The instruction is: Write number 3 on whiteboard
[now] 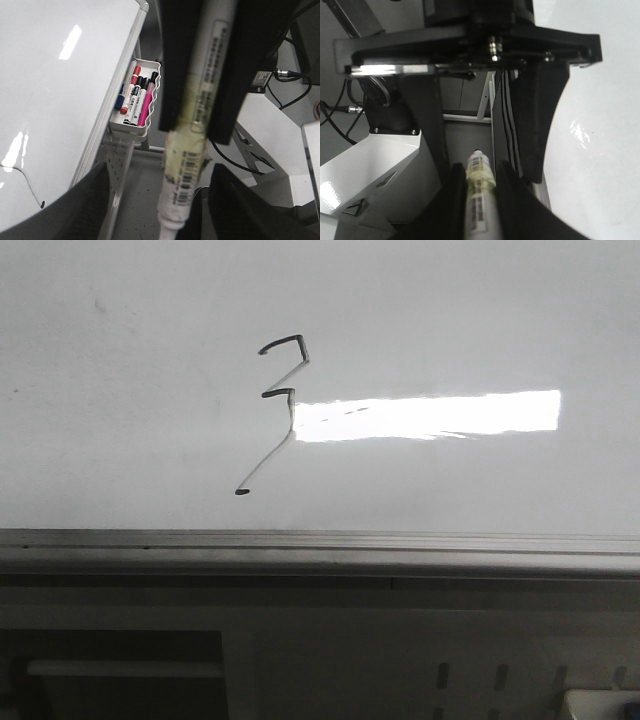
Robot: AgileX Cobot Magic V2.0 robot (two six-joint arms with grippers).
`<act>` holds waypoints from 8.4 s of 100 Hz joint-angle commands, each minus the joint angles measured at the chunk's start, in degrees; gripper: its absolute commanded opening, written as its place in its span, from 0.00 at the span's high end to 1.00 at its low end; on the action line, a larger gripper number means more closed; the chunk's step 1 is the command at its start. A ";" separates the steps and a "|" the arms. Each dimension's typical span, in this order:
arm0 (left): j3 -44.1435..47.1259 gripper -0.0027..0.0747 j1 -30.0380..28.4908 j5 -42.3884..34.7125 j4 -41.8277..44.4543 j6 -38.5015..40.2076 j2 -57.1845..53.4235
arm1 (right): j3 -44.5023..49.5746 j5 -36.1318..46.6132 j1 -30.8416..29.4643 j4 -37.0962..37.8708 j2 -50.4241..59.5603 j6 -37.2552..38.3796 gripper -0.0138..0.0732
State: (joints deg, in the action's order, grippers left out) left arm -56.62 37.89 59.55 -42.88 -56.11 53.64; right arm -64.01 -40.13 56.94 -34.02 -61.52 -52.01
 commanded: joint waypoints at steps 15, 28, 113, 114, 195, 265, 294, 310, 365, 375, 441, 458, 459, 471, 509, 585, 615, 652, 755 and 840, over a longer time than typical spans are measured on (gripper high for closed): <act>-1.88 0.54 -0.08 -1.81 -3.90 -0.25 0.74 | -2.19 4.14 1.95 -1.59 0.73 -0.77 0.89; -1.88 0.67 -0.08 -1.91 -5.57 -0.25 0.74 | -2.19 3.04 1.95 -2.40 0.73 -0.77 0.89; -1.88 0.99 -0.08 -1.81 -5.97 -0.14 0.74 | -2.19 5.48 1.52 -5.35 1.76 -0.77 0.33; -1.88 0.99 -0.08 -1.81 -5.97 -0.14 0.74 | -2.19 5.96 1.52 -5.35 2.00 -0.77 0.33; 21.12 0.99 -0.08 -53.99 -7.74 23.01 -0.18 | 6.93 6.64 -22.09 -5.13 20.96 3.56 0.91; 23.61 0.99 -0.08 -67.54 -15.71 23.01 10.88 | 20.70 17.83 -23.06 -8.90 21.73 3.56 0.92; 23.24 0.99 0.58 -65.81 -18.62 23.01 14.11 | 20.70 18.04 -23.06 -8.90 21.61 3.56 0.92; 23.24 0.99 0.99 -66.05 -18.78 23.01 16.20 | 20.70 17.93 -23.06 -8.90 21.25 3.56 0.92; 23.24 0.97 0.99 -69.44 -18.91 23.01 19.72 | 20.70 17.93 -23.06 -8.90 21.25 3.56 0.92; 23.24 0.85 0.99 -69.85 -18.91 23.01 19.81 | 20.70 17.93 -23.06 -8.90 21.25 3.56 0.92; 23.17 0.26 0.99 -70.71 -18.91 23.01 18.11 | 20.70 18.17 -23.06 -8.90 21.25 3.56 0.92; 23.12 0.25 0.99 -69.07 -18.91 23.01 11.84 | 20.70 19.07 -23.06 -8.90 21.25 3.56 0.92; 23.12 0.25 0.99 -68.95 -18.91 23.01 11.49 | 20.70 19.07 -23.06 -8.90 21.25 3.56 0.92; 23.12 0.25 0.99 -67.06 -17.89 20.92 3.77 | 20.70 18.84 -23.06 -8.90 21.63 3.56 0.92; 25.48 0.54 0.99 -62.45 -13.05 5.62 -23.19 | 26.76 25.44 -23.06 -7.79 30.15 3.56 0.92; 40.89 0.99 0.99 -59.55 -15.48 5.89 -36.50 | 50.73 41.45 -23.06 -7.79 46.66 3.56 0.92; 42.05 0.99 0.99 -60.40 -15.60 5.89 -36.50 | 50.73 41.45 -23.06 -7.79 46.66 3.56 0.92; 54.91 0.99 -11.46 -64.95 20.64 25.87 -46.22 | 50.73 41.56 -23.06 -7.79 46.66 3.56 0.92; 58.80 0.99 -25.03 -41.55 32.13 51.53 -55.28 | 50.73 41.62 -23.06 -7.79 46.66 3.56 0.92; 58.80 0.99 -25.03 -41.55 32.13 51.53 -55.28 | 54.47 45.19 -23.70 0.61 46.66 3.89 0.92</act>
State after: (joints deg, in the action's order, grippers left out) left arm 0.20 13.08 19.97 -10.60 -5.14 -0.36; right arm -9.50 -1.56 34.08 -39.77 -14.47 -48.32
